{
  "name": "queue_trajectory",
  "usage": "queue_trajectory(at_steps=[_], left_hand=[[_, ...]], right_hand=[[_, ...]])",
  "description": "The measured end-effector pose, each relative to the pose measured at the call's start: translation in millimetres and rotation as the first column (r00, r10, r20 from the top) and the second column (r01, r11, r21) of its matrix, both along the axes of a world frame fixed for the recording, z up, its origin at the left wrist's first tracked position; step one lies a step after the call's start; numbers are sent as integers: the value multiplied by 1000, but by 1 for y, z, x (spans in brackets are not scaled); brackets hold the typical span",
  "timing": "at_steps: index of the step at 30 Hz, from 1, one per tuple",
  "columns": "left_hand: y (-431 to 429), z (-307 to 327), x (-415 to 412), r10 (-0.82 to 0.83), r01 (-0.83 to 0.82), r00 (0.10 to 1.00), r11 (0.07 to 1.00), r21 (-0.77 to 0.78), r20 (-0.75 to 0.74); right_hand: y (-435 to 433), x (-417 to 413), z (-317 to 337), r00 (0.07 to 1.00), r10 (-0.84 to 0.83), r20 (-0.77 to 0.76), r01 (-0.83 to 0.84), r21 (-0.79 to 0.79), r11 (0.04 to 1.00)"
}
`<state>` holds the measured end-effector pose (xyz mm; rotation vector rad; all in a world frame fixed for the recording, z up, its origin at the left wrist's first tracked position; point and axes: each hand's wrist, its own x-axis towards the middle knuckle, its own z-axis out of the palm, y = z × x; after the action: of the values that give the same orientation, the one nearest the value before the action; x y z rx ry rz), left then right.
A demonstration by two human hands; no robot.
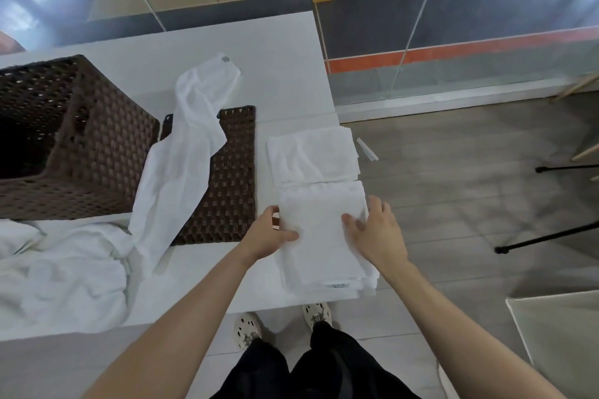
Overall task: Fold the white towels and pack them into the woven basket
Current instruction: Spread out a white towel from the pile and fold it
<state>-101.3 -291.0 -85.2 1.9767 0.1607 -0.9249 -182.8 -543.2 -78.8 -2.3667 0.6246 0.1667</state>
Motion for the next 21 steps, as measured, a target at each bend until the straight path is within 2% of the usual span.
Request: queue_trajectory(at_steps=[3, 6, 9, 13, 18, 21], left_hand=[[16, 8, 9, -74, 73, 996, 997, -29, -55], [49, 19, 20, -133, 134, 991, 989, 57, -15], [97, 26, 31, -187, 158, 979, 945, 286, 78], [168, 18, 46, -261, 159, 958, 828, 538, 119], [239, -7, 61, -436, 138, 883, 593, 794, 172], [266, -22, 73, -504, 105, 838, 526, 844, 210]], right_hand=[[7, 14, 12, 956, 161, 245, -90, -279, 956], [24, 48, 33, 897, 341, 280, -220, -386, 896], [56, 85, 52, 814, 557, 164, -458, -410, 789], [116, 121, 56, 633, 774, -8, -700, -433, 568], [191, 144, 29, 517, 839, -168, -805, -430, 410], [223, 152, 13, 507, 815, -280, -836, -391, 385]])
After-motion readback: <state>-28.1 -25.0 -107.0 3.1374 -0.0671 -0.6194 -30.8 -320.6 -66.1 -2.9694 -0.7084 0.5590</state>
